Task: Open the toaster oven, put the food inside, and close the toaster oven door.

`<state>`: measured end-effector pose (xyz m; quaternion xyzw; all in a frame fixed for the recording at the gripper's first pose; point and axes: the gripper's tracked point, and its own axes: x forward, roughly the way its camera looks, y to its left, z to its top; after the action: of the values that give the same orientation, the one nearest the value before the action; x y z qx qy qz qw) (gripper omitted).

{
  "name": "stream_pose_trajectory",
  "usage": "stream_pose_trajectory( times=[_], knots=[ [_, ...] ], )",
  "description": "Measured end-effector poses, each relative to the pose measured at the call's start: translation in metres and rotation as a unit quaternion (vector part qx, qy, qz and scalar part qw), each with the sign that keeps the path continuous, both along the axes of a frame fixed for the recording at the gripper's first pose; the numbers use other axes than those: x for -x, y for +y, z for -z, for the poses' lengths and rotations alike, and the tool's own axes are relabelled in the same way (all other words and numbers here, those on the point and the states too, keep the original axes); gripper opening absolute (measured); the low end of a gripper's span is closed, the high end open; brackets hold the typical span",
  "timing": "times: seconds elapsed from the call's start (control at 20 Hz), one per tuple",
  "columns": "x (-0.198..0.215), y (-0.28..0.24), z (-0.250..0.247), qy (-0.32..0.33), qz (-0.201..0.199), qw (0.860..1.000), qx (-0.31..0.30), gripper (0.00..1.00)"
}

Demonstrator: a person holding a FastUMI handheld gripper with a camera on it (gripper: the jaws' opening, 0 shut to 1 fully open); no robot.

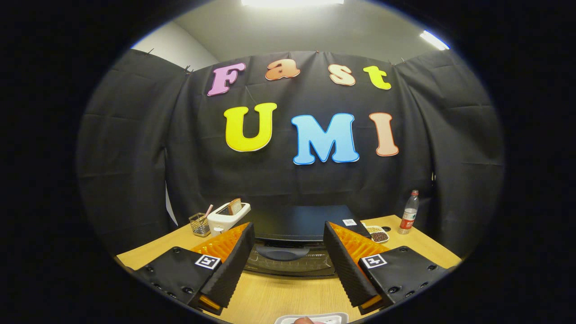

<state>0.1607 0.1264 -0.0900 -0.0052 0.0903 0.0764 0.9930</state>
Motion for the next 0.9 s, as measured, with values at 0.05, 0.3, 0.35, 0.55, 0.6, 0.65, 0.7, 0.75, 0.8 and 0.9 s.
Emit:
stream_pose_trajectory(
  times=[0.05,0.3,0.35,0.55,0.6,0.65,0.7,0.75,0.8,0.9],
  knots=[
    [-0.008,0.003,0.006,0.006,0.001,1.0,0.001,0.98],
    [-0.036,0.015,0.034,0.037,0.003,0.999,0.01,0.98],
    [-0.041,0.017,0.04,0.042,0.004,0.999,0.01,0.98],
    [-0.057,0.021,0.058,0.06,0.006,0.998,0.014,0.98],
    [-0.061,0.021,0.063,0.066,0.007,0.998,0.016,0.98],
    [-0.064,0.021,0.069,0.072,0.008,0.997,0.018,0.98],
    [-0.067,0.02,0.073,0.077,0.011,0.997,0.02,0.98],
    [-0.07,0.021,0.079,0.084,0.012,0.996,0.019,0.98],
    [-0.072,0.023,0.082,0.09,0.014,0.996,0.019,0.98],
    [-0.077,0.024,0.089,0.096,0.02,0.995,0.022,0.98]
  ],
)
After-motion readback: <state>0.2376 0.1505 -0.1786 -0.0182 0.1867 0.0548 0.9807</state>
